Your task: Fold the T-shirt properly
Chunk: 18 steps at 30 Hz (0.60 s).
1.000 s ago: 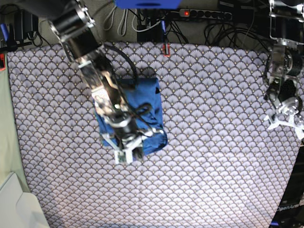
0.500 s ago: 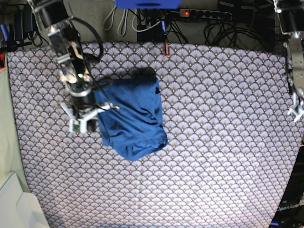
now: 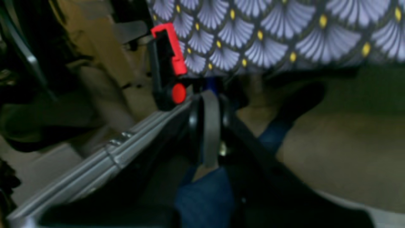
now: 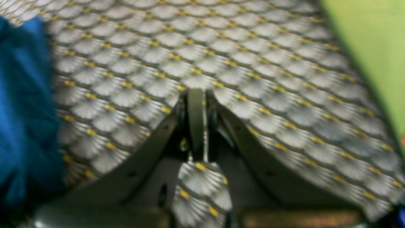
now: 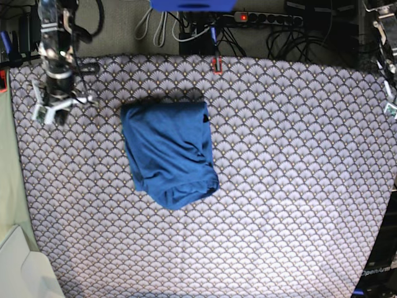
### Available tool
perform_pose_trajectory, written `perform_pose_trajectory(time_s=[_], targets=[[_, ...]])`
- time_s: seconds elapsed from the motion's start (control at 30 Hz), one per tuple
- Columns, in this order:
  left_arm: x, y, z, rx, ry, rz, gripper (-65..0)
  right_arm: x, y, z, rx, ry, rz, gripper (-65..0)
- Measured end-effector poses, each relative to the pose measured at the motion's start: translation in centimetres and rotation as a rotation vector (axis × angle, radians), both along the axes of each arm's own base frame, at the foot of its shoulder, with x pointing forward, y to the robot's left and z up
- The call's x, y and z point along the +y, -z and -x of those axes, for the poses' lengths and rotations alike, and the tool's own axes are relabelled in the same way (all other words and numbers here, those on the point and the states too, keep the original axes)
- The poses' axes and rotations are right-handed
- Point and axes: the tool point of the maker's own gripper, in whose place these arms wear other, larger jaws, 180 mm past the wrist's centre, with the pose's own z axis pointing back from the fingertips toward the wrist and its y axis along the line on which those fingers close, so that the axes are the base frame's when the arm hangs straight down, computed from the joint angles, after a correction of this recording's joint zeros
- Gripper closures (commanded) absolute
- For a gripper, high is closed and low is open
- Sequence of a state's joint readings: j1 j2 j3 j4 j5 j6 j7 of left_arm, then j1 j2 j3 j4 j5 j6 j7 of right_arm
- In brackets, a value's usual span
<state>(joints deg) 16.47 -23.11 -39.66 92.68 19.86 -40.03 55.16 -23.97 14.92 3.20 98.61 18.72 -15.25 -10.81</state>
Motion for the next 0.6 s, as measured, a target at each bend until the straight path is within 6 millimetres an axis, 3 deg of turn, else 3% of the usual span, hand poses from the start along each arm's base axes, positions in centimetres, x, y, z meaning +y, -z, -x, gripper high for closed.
perform_pose_trajectory(time_s=[0.2, 0.3, 0.43, 0.6], targets=[[-1.6, 1.7, 1.6, -0.023, -0.029, 0.119, -0.2, -2.0, -1.5, 3.1, 0.003, 0.044, 0.035, 0.0], [-2.4, 2.2, 1.9, -0.041, -0.03, 0.169, -0.2, -3.2, -1.3, 5.4, 0.021, 0.121, 0.027, 0.0], [-4.1, 3.9, 4.0, -0.017, -0.049, 0.255, -0.2, -4.8, -1.0, 8.3, 0.055, 0.204, 0.032, 0.0], [-6.6, 5.2, 5.2, -0.073, -0.021, 0.358, -0.2, -7.5, -1.5, 11.3, 0.087, 0.281, 0.083, 0.0]])
